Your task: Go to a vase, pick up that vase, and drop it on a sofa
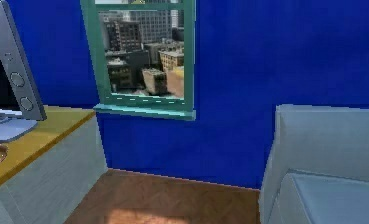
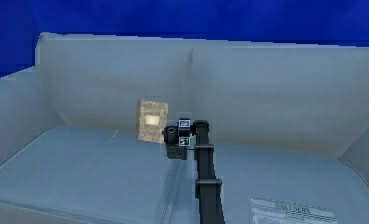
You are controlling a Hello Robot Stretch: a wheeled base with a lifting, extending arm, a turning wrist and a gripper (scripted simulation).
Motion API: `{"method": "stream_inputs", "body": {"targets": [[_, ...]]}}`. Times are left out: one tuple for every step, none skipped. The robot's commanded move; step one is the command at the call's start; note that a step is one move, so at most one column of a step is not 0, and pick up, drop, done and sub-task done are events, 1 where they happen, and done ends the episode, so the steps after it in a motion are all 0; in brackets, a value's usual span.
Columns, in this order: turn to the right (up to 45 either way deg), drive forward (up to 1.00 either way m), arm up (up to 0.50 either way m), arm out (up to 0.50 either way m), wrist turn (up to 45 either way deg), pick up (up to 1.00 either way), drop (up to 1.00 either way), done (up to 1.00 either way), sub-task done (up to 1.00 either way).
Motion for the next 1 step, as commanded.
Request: {"method": "stream_inputs", "body": {"targets": [[0.0,0.0,0.0,0.0,0.0,0.0,1.0,0.0,0.0]]}}
